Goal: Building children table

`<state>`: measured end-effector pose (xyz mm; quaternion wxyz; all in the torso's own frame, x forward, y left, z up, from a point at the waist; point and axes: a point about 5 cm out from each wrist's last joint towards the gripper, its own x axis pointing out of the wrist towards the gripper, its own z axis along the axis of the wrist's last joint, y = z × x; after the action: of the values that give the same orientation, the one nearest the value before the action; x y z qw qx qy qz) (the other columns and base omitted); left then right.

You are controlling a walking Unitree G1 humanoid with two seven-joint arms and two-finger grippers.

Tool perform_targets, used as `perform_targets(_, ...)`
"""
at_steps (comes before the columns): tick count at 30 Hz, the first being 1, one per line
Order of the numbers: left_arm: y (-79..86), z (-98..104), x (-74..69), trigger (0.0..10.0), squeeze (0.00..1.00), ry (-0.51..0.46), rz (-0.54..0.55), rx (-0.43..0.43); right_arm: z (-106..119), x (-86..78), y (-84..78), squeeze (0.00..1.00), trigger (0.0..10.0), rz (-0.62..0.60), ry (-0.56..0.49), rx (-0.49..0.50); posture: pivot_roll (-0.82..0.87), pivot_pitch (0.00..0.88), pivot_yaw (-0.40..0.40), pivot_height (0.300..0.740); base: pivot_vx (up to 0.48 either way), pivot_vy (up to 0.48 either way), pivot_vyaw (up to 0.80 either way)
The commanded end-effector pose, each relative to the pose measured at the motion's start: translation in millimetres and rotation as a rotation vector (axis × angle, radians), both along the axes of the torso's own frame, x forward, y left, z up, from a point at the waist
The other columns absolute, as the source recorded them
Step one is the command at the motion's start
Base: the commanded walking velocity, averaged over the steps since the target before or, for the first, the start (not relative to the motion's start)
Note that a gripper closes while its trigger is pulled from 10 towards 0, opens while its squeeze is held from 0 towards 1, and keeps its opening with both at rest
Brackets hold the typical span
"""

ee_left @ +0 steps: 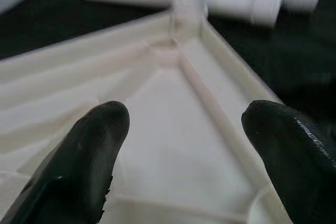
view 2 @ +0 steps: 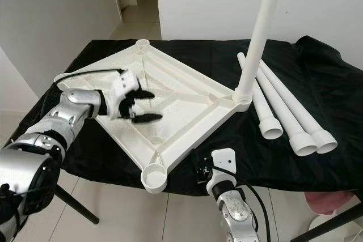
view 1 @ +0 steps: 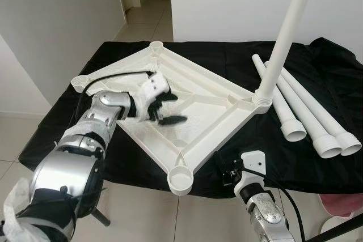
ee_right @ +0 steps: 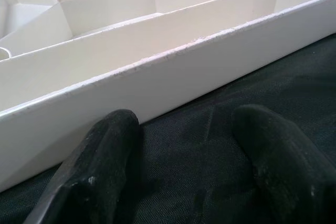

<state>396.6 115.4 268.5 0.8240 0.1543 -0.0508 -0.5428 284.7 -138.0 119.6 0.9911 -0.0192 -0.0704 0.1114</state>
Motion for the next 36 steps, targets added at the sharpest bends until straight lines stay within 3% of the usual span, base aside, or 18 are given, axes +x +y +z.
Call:
perform_targets(1,24.6,3.8,23.6,10.0,0.0,-0.05,0.64,-0.224,-9.7,-0.1,5.0,0.0,10.0,0.007,0.051,0.015,-0.02,0.164,0.095,0.74,0.0,0.0,0.0)
perform_targets(7,28.0,3.1,24.0,10.0,0.0,0.005,0.66,-0.332,-9.8,0.8,5.0,0.0,10.0,-0.007,0.05,0.026,-0.03,0.16,0.097,0.74,0.0,0.0,0.0)
perform_targets(9,29.9,-0.1,24.4,10.0,0.0,0.062,0.679,-0.42,-8.9,2.3,5.1,0.0,10.0,-0.021,0.047,0.036,-0.03,0.155,0.097,0.74,0.0,0.0,0.0)
perform_targets(12,31.0,-3.9,24.3,10.0,0.0,0.098,0.687,-0.472,-8.0,3.9,5.3,0.0,10.0,-0.028,0.044,0.042,-0.03,0.152,0.095,0.74,0.0,0.0,0.0)
perform_targets(24,37.1,-23.7,21.7,10.0,0.0,0.171,0.722,-0.549,-4.5,10.1,4.1,0.0,10.0,-0.044,0.034,0.052,-0.03,0.138,0.083,0.74,0.0,0.0,0.0)
perform_targets(25,37.9,-24.5,21.2,0.0,0.0,0.17,0.718,-0.564,-3.9,10.8,4.4,0.0,10.0,-0.044,0.033,0.053,-0.03,0.136,0.079,0.74,0.0,0.0,0.0)
perform_targets(35,35.4,-25.3,20.8,0.0,0.0,0.129,0.77,-0.55,-1.8,14.1,5.3,0.0,10.0,-0.043,0.025,0.057,-0.03,0.139,0.074,0.74,0.0,0.0,0.0)
perform_targets(36,33.5,-25.6,20.5,0.5,0.0,0.121,0.763,-0.529,-1.7,14.4,5.5,0.0,10.0,-0.043,0.024,0.058,-0.03,0.141,0.074,0.74,0.0,0.0,0.0)
